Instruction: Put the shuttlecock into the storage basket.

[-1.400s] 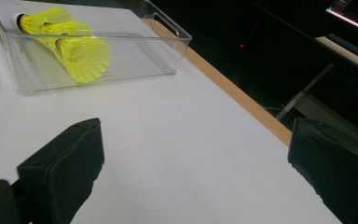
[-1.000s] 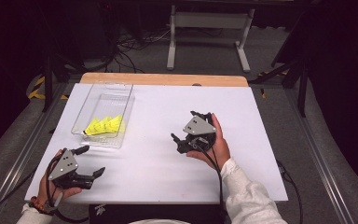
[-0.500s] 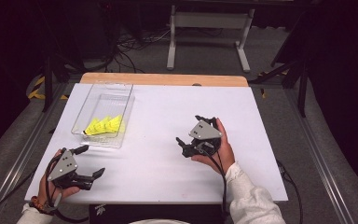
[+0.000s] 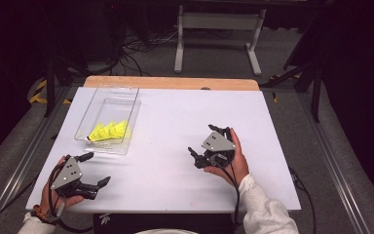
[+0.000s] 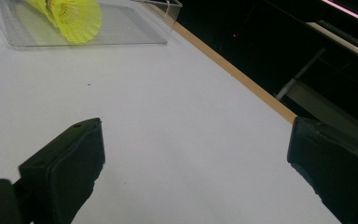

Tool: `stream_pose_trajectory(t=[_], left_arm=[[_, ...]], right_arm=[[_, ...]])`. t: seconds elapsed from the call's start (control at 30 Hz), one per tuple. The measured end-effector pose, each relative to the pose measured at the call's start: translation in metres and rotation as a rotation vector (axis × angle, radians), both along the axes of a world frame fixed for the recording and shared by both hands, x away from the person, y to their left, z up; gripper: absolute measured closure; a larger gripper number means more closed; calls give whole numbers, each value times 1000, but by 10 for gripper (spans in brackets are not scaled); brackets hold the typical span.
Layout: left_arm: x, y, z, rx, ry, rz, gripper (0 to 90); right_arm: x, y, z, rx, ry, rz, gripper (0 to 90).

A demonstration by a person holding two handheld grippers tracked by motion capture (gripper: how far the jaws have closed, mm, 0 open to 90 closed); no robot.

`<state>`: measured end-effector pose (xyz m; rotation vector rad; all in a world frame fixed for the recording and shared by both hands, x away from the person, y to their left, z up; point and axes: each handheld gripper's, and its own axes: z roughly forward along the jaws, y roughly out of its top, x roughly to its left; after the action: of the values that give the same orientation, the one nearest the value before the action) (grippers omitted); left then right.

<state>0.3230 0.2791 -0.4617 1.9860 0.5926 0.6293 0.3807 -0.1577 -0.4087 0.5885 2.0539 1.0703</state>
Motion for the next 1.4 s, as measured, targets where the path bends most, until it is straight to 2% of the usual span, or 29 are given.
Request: stream_pose_trajectory(t=[0.43,0.57,0.8,1.17,1.4], left_arm=[[1,-2,-1,0,-3,-9,42],[1,-3,0,13,-3,-13,41],[2,-4,-1,5,-9,-14,39],[3,-5,0,2,-5,-23,39],[4,-7,0,6,-7,-31,38]], right_arm=[[-11,-12,-11,-9,-9,-12,46],[-15,-16,-14,-10,-12,-13,46],[-21,-21,-21,-23,-14,-20,46],[-31,-33,-29,-19,-26,-34,49],[-38,-46,-34,0,-10,-59,49]])
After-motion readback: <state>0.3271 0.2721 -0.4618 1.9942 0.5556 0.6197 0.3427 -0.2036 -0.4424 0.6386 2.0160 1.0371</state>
